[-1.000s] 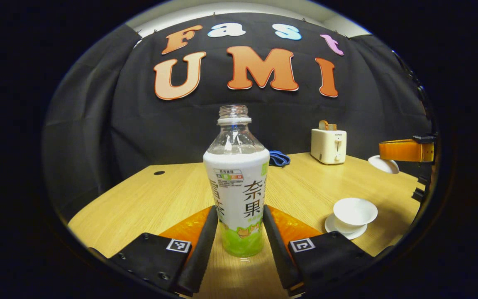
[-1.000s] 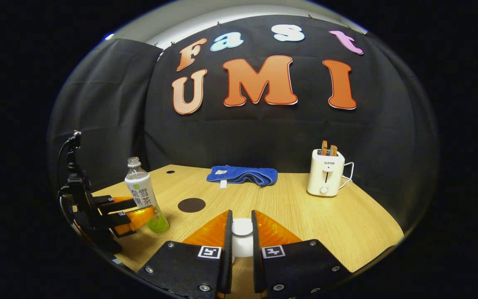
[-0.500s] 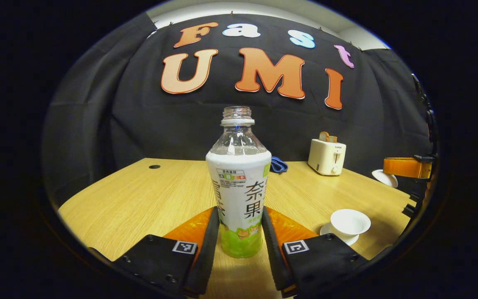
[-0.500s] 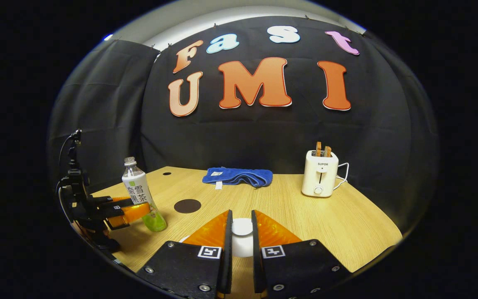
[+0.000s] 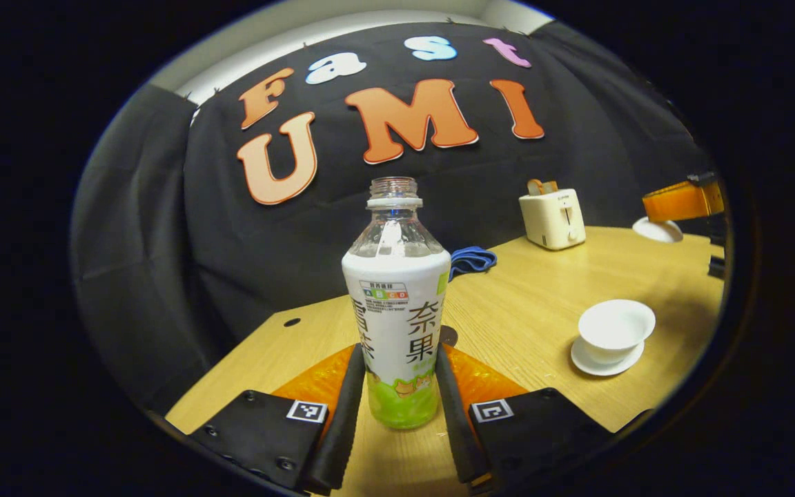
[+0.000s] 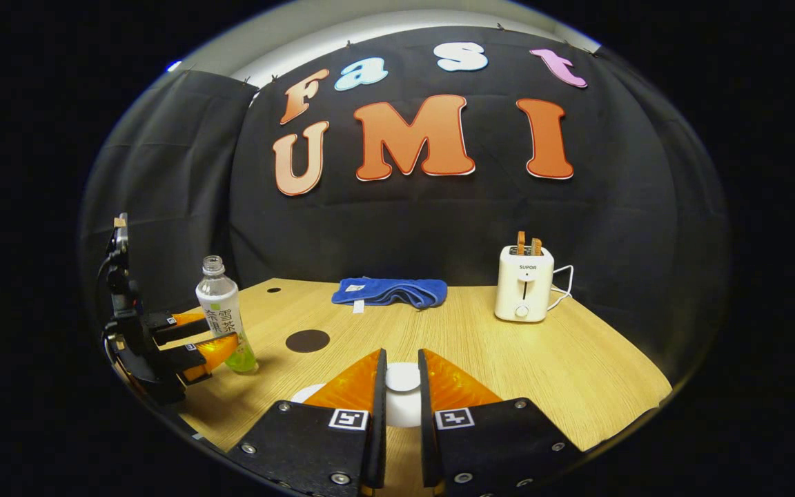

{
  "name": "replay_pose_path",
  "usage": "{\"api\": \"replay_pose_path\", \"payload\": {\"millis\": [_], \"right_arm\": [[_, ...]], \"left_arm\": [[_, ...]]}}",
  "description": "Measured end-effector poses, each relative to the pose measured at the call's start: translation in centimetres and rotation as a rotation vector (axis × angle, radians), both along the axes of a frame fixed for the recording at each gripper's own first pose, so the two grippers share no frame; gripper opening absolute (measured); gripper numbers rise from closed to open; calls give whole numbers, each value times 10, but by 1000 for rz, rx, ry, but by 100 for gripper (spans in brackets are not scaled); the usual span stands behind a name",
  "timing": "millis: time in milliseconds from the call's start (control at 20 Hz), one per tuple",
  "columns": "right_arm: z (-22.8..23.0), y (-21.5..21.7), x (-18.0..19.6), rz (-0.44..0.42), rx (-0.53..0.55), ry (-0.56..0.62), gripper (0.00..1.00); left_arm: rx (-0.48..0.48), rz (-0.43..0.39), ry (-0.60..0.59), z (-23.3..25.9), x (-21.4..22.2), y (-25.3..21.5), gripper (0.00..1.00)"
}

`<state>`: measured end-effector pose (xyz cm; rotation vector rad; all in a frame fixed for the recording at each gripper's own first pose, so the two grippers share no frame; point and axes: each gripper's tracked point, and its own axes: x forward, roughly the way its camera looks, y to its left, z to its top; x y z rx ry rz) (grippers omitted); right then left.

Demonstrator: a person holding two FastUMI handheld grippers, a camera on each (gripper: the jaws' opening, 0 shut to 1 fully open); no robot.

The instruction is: Open the teacup lid with one hand, grasp the water bottle and pour water into the teacup with the other hand; after pouring, place the water bottle on the coaster and then close the teacup lid.

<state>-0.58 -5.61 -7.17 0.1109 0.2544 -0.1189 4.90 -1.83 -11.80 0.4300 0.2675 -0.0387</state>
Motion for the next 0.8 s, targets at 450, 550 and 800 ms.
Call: {"api": "replay_pose_path", "payload": {"millis": [450, 550, 800], "right_arm": [[-3, -13, -11, -37, 13, -11, 21], [-3, -15, -14, -43, 13, -14, 21], [-7, -21, -19, -49, 22, -13, 21]], "left_arm": [[352, -116, -4, -9, -5, -18, 59], [421, -136, -6, -8, -3, -19, 61], [608, -216, -44, -3, -4, -33, 61]]}}
